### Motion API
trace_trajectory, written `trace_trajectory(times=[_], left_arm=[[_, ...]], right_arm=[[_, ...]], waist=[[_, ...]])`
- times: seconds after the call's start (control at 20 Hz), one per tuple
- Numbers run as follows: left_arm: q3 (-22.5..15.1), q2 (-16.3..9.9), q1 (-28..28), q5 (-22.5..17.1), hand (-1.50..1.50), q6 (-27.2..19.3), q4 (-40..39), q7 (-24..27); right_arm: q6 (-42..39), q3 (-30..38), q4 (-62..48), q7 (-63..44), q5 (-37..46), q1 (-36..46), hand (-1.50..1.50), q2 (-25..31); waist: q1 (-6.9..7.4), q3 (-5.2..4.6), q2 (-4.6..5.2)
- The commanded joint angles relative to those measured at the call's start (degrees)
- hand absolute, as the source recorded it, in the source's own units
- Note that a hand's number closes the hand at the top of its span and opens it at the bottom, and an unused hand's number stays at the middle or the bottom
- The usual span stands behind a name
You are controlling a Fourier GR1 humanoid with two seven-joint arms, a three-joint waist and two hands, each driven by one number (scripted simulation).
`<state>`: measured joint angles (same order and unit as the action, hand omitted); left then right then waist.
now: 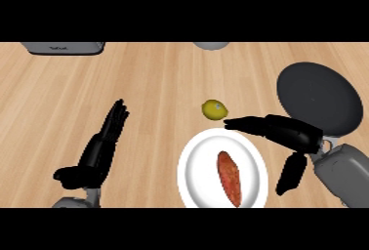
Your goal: Pick the sweet potato from the plate and place it in the pan
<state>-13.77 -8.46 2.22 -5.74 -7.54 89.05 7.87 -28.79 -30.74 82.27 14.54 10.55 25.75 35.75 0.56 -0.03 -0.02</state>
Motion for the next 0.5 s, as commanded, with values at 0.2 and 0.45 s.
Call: trace_trajectory(times=[0.2, 0.45], left_arm=[[1.89, 0.29, 2.34, 0.33, 0.00, 1.15, -1.79, -0.47], [3.50, 0.79, 1.22, 0.20, 0.00, 3.23, -2.20, 0.42]], right_arm=[[-1.53, -6.37, 4.87, -6.61, 13.10, -1.36, -1.50, -3.13], [-1.11, -4.20, -0.55, -3.87, 20.05, -4.88, -1.50, -8.04]], waist=[[-0.68, 0.01, -0.05], [-0.47, 0.03, 0.01]])
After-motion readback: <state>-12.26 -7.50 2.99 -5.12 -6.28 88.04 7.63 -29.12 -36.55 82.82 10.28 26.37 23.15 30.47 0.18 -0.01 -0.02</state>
